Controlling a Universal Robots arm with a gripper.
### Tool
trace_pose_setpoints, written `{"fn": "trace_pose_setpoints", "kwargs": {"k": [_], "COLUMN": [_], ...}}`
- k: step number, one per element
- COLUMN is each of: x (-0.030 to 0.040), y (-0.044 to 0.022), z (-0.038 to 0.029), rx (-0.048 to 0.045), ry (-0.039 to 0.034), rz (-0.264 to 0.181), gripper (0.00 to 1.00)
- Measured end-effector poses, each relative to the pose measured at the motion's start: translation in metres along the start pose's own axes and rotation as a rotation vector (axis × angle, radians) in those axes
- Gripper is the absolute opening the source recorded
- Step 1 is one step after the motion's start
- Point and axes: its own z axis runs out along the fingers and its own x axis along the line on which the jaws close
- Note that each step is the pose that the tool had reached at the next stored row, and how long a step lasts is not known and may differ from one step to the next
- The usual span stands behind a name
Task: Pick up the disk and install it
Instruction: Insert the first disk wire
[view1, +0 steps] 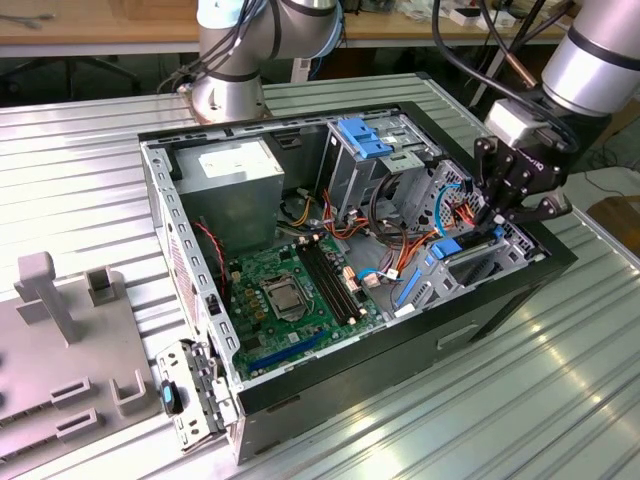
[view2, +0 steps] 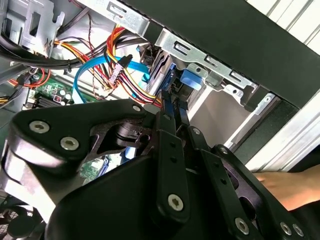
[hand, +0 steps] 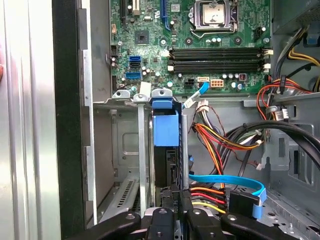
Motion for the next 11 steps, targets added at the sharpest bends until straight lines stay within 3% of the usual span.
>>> {"fn": "trace_pose_setpoints", "kwargs": {"k": [11], "x": [-0.0001], "y": [0.0], "z": [0.0025], "rx": [0.0004], "ry": [0.0001], "rz": [0.0], "gripper": [0.17]}}
